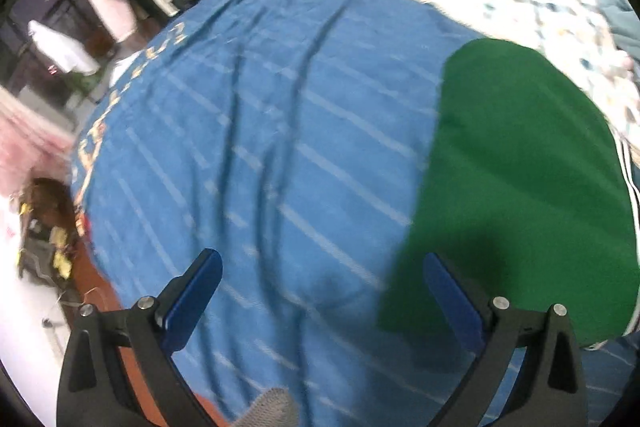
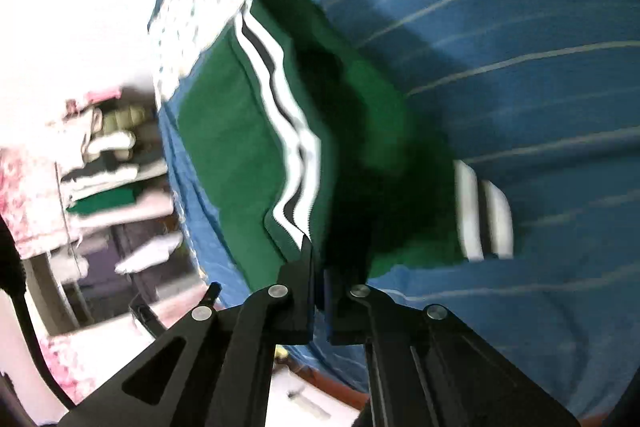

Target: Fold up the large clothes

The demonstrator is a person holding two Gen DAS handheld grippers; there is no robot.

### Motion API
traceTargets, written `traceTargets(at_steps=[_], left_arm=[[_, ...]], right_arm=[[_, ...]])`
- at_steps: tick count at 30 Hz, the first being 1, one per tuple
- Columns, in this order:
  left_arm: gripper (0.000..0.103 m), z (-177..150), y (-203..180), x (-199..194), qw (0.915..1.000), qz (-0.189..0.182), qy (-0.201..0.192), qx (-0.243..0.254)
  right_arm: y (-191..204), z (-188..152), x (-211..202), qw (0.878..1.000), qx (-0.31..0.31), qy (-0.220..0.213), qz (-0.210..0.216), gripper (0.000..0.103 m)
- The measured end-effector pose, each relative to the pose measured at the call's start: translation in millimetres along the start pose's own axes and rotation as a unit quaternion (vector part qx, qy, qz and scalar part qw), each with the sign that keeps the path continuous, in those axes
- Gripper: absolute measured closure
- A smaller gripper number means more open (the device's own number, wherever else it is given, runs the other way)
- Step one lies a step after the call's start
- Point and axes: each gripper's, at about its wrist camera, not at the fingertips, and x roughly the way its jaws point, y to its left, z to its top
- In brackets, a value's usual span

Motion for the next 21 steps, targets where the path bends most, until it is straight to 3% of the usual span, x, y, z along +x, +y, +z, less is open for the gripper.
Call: traceTargets(at_steps=[3,5,7,9,12,14,15,16,18,21], left_arm=[[0.000,6,-24,13,0.9996,-0.001,-0.005,0.026],[0.000,10,-40,30,0.9987,0.013,0.004,0.048],[0.000,14,-52,52,0.9964,0.033,0.021,0.075],[0.000,25,-53,54,0.9961,0.039,0.016,0.077],[0.000,47,-52,40,0.9970,0.033,-0.008,0.070],[0.000,60,-54,34,0.9972,0.030,-0.021,0.064],[0.000,67,-57,33,0.9972,0.031,-0.025,0.063],[0.000,74,-61,33,0.9970,0.034,-0.030,0.063],[0.000,86,-72,36,0.9962,0.043,-0.035,0.068],[0.000,101,-87,43,0.9952,0.048,-0.044,0.073]], right_arm=[[-23,-11,3,0.997,0.018,0.001,-0.078,0.101],[-47,-4,36,0.992,0.027,0.058,-0.110,0.101],[-49,3,48,0.990,0.029,0.072,-0.117,0.100],[-28,11,42,0.992,-0.004,0.074,-0.106,0.095],[9,18,4,0.990,-0.076,0.015,-0.119,0.092],[26,33,-9,0.990,-0.100,-0.007,-0.101,0.087],[27,39,-14,0.990,-0.105,-0.010,-0.090,0.078],[32,51,-14,0.991,-0.107,-0.014,-0.078,0.068],[38,82,0,0.991,-0.117,-0.020,-0.061,0.061],[54,125,33,0.993,-0.118,-0.016,-0.020,0.060]])
